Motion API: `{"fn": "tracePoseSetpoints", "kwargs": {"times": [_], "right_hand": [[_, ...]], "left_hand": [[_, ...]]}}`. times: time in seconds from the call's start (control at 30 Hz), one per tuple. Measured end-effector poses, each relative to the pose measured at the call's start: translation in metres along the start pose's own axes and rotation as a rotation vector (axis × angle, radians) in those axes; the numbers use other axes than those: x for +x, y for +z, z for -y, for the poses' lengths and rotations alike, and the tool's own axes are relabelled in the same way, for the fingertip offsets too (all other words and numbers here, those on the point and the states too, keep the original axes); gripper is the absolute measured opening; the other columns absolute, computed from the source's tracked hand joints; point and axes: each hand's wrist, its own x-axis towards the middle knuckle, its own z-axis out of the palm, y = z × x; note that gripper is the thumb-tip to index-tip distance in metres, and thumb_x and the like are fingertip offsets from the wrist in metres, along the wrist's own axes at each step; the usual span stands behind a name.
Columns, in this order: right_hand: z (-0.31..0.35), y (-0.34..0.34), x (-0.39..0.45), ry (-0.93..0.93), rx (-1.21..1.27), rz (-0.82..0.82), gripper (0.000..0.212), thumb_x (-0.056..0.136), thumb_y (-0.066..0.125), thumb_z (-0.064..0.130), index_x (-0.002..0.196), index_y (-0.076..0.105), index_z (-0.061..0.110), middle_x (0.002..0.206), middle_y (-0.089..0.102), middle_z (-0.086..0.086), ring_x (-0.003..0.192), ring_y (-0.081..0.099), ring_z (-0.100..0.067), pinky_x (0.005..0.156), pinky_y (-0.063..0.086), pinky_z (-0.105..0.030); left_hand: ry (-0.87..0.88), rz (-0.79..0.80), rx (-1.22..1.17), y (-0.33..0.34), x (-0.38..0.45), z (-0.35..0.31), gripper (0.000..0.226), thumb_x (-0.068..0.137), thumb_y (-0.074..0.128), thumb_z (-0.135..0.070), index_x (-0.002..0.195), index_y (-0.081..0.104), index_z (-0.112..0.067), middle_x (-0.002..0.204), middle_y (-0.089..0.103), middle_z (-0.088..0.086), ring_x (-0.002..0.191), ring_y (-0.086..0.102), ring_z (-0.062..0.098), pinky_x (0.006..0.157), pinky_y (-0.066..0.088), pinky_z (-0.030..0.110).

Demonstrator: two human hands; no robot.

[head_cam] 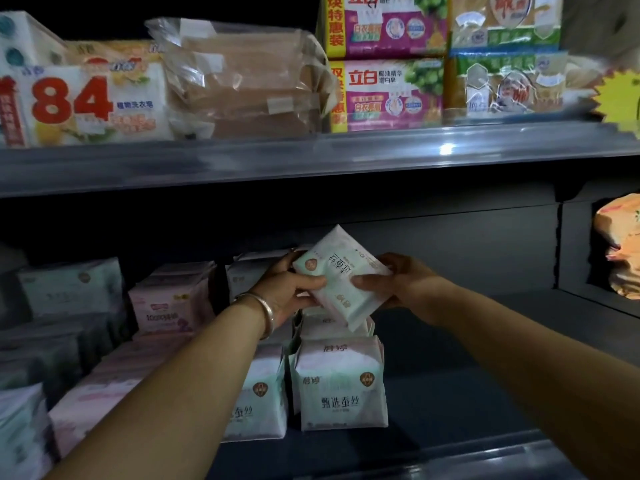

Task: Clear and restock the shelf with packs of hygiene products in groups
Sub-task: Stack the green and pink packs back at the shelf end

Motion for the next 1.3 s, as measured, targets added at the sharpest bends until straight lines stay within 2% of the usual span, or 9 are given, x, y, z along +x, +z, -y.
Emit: {"fn": "tracePoseSetpoints", "kwargs": {"times": [0.13, 0.27, 0.43, 0.6, 0.77, 0.87, 0.93, 1.1, 1.3], "right_hand": [[0.004, 0.000, 0.005, -0.032, -0.016, -0.064, 0.070, 0.069, 0.080, 0.004, 0.130, 0.047, 0.012, 0.112, 0.058, -0.002, 0.101, 0.062, -0.026, 0.081, 0.056, -0.045], [0.007, 0.002, 0.010, -0.003, -0.025, -0.008, 0.080, 0.069, 0.079, 0.004, 0.138, 0.040, 0.015, 0.119, 0.059, -0.008, 0.103, 0.062, -0.029, 0.088, 0.054, -0.049], [0.001, 0.008, 0.006, -0.035, -0.110, 0.148, 0.039, 0.078, 0.071, 0.005, 0.103, 0.052, 0.029, 0.092, 0.065, 0.006, 0.079, 0.067, -0.009, 0.073, 0.058, -0.041], [0.004, 0.001, 0.025, -0.248, -0.048, -0.095, 0.104, 0.067, 0.076, -0.010, 0.147, 0.020, 0.024, 0.124, 0.040, 0.015, 0.115, 0.044, -0.008, 0.088, 0.048, -0.025], [-0.004, 0.001, 0.038, -0.177, -0.498, -0.041, 0.079, 0.061, 0.085, 0.008, 0.128, 0.046, 0.021, 0.113, 0.061, -0.001, 0.105, 0.059, -0.020, 0.090, 0.053, -0.037], [-0.022, 0.001, 0.047, -0.158, -0.368, -0.200, 0.067, 0.064, 0.084, 0.012, 0.123, 0.051, 0.013, 0.112, 0.062, -0.006, 0.102, 0.061, -0.023, 0.089, 0.053, -0.039], [-0.032, -0.001, 0.053, -0.120, -0.204, -0.260, 0.064, 0.064, 0.084, 0.012, 0.120, 0.052, 0.011, 0.112, 0.064, -0.009, 0.102, 0.063, -0.027, 0.088, 0.054, -0.045], [-0.047, 0.014, 0.071, -0.085, 0.009, -0.210, 0.049, 0.067, 0.081, 0.002, 0.110, 0.059, 0.011, 0.106, 0.067, -0.010, 0.098, 0.065, -0.026, 0.081, 0.057, -0.042], [-0.067, 0.033, 0.093, -0.027, -0.039, -0.099, 0.047, 0.072, 0.076, 0.009, 0.115, 0.057, 0.015, 0.112, 0.065, -0.012, 0.102, 0.064, -0.030, 0.090, 0.053, -0.050]], "left_hand": [[0.022, -0.004, 0.030, -0.003, 0.000, 0.005, 0.057, 0.076, 0.062, 0.017, 0.124, 0.049, -0.011, 0.110, 0.061, 0.010, 0.094, 0.063, 0.023, 0.069, 0.060, 0.032], [0.079, -0.039, -0.088, -0.002, 0.005, 0.007, 0.049, 0.080, 0.060, 0.013, 0.122, 0.048, -0.009, 0.113, 0.062, 0.013, 0.091, 0.064, 0.020, 0.071, 0.059, 0.031], [0.147, -0.073, 0.012, 0.007, 0.013, 0.004, 0.065, 0.076, 0.067, 0.009, 0.129, 0.042, -0.019, 0.110, 0.062, 0.001, 0.090, 0.063, 0.017, 0.071, 0.056, 0.039], [0.310, -0.071, 0.589, 0.013, 0.028, -0.011, 0.076, 0.064, 0.078, 0.009, 0.128, 0.045, -0.012, 0.116, 0.056, 0.003, 0.103, 0.056, 0.018, 0.086, 0.050, 0.030], [0.372, 0.087, 0.909, 0.021, 0.037, -0.007, 0.088, 0.065, 0.077, 0.007, 0.141, 0.040, -0.019, 0.132, 0.051, 0.004, 0.117, 0.051, 0.017, 0.093, 0.043, 0.024], [0.548, -0.045, 1.035, 0.008, 0.041, 0.008, 0.075, 0.070, 0.068, 0.007, 0.137, 0.043, -0.018, 0.135, 0.045, 0.005, 0.123, 0.046, 0.021, 0.101, 0.042, 0.032], [0.660, -0.186, 1.044, -0.007, 0.038, 0.018, 0.051, 0.070, 0.055, 0.014, 0.116, 0.055, -0.009, 0.115, 0.051, 0.005, 0.108, 0.051, 0.021, 0.090, 0.043, 0.028], [0.440, -0.124, 1.104, -0.041, 0.037, 0.039, 0.035, 0.073, 0.043, 0.018, 0.081, 0.066, -0.007, 0.073, 0.060, -0.003, 0.070, 0.057, 0.011, 0.071, 0.047, 0.024], [0.279, -0.073, 1.197, -0.047, 0.036, 0.049, 0.036, 0.076, 0.043, 0.013, 0.097, 0.068, -0.002, 0.100, 0.068, 0.010, 0.096, 0.061, 0.020, 0.079, 0.044, 0.019]]}}
